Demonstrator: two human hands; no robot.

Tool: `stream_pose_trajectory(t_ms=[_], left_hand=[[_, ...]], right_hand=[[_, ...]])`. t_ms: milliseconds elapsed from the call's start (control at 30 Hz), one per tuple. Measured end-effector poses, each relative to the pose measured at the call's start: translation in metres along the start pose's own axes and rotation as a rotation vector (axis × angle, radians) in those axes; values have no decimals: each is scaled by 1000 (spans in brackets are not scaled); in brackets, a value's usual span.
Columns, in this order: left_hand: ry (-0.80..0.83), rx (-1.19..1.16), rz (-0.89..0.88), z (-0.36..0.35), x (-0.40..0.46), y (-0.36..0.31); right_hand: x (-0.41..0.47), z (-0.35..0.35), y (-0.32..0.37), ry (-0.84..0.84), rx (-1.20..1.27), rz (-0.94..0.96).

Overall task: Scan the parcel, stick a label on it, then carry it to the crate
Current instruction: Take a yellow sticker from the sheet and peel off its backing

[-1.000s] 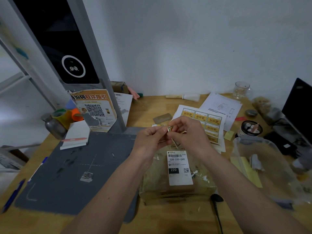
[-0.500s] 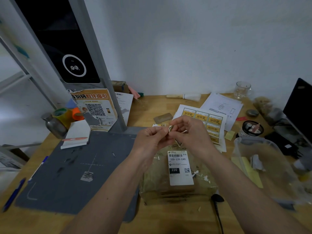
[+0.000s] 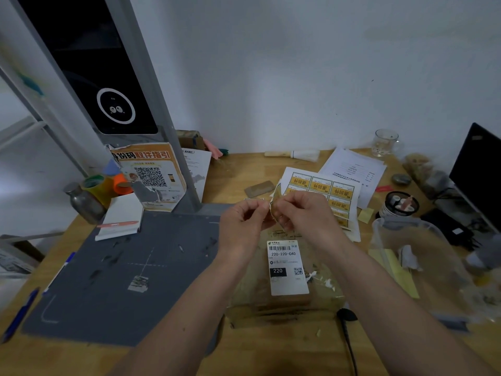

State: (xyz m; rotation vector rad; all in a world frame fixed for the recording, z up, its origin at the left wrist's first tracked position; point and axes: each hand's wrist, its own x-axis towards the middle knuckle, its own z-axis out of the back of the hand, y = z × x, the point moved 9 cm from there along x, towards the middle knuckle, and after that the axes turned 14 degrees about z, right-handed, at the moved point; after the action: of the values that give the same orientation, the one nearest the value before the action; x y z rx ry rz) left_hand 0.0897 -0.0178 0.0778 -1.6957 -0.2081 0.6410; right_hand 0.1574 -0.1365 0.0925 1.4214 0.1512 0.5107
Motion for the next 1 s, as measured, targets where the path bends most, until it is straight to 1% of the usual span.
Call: stream_pose_trajectory(t_ms=[100, 167, 400, 767, 1000], left_hand=[[-68, 57, -64, 3, -3, -5], [-79, 74, -100, 2, -6, -9], [-98, 123, -133, 1, -10, -14], [-66, 57, -77, 2, -12, -12], [-13, 9, -21, 3, -9, -7]], right_hand=[[-3, 1, -2, -12, 109, -55], [-4, 0, -3, -11, 143, -71], [-6, 0, -6, -19, 145, -98], [-4, -3, -7, 10, 155, -74], [-2, -5, -3, 63, 64, -26]])
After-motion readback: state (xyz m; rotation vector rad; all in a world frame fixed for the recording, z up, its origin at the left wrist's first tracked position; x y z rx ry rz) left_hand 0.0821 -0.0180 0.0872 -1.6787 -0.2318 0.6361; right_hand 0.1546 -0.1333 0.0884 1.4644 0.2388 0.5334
